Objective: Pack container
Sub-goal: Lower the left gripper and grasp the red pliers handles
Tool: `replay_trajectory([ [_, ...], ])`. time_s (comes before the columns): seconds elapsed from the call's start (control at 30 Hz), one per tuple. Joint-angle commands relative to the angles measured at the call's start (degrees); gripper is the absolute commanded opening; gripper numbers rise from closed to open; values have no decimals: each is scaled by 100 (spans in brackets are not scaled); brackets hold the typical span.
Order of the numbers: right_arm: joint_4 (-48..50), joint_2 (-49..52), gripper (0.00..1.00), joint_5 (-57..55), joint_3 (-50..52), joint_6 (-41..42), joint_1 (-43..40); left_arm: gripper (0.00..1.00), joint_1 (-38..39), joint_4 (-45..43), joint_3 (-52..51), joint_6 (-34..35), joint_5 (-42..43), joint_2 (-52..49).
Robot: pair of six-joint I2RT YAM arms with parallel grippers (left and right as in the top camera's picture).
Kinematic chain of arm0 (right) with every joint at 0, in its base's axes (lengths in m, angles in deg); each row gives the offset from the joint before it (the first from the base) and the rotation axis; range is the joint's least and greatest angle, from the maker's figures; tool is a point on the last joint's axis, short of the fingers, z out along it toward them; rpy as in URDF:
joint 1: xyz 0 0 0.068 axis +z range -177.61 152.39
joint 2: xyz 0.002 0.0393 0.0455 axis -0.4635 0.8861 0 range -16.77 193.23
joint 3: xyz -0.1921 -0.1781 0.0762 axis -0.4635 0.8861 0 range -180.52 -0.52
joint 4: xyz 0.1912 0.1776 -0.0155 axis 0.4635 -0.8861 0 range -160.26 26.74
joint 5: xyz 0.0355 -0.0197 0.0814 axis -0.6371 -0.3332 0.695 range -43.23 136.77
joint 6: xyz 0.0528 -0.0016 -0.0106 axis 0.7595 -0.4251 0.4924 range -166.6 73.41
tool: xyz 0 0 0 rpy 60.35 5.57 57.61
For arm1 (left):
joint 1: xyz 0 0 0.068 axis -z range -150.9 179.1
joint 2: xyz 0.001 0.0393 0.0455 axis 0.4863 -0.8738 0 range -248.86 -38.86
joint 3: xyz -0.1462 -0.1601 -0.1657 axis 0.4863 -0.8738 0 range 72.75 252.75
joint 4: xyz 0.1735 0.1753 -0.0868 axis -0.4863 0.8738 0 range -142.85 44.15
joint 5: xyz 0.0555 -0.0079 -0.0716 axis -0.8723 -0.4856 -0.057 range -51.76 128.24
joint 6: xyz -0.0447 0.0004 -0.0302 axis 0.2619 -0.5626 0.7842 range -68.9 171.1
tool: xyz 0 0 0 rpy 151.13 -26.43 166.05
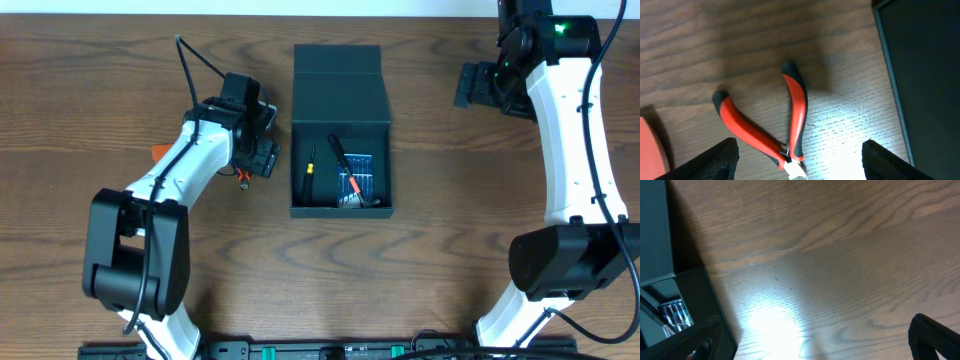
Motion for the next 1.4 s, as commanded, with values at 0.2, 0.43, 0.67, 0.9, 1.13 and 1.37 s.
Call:
replay_trajectory([
  [0.2,-9,-39,99,-57,-103,81,-7,78,-11,155,-92,-52,15,-426],
  [0.43,-9,-39,99,-57,-103,81,-7,78,-9,146,-92,-55,15,-437],
  [0.67,-9,-39,99,-57,-103,81,-4,78,103,131,-92,-81,9,-435],
  [0.9,-11,-39,99,-57,-103,81,-7,78,271,2,-92,-223,2,-435],
  [1.13,-9,-39,99,-57,-103,81,-7,79,302,2,-92,-251,-214,-437],
  [1.37,-9,-39,99,-57,-103,81,-7,78,302,-59,-92,-249,-236,-511],
])
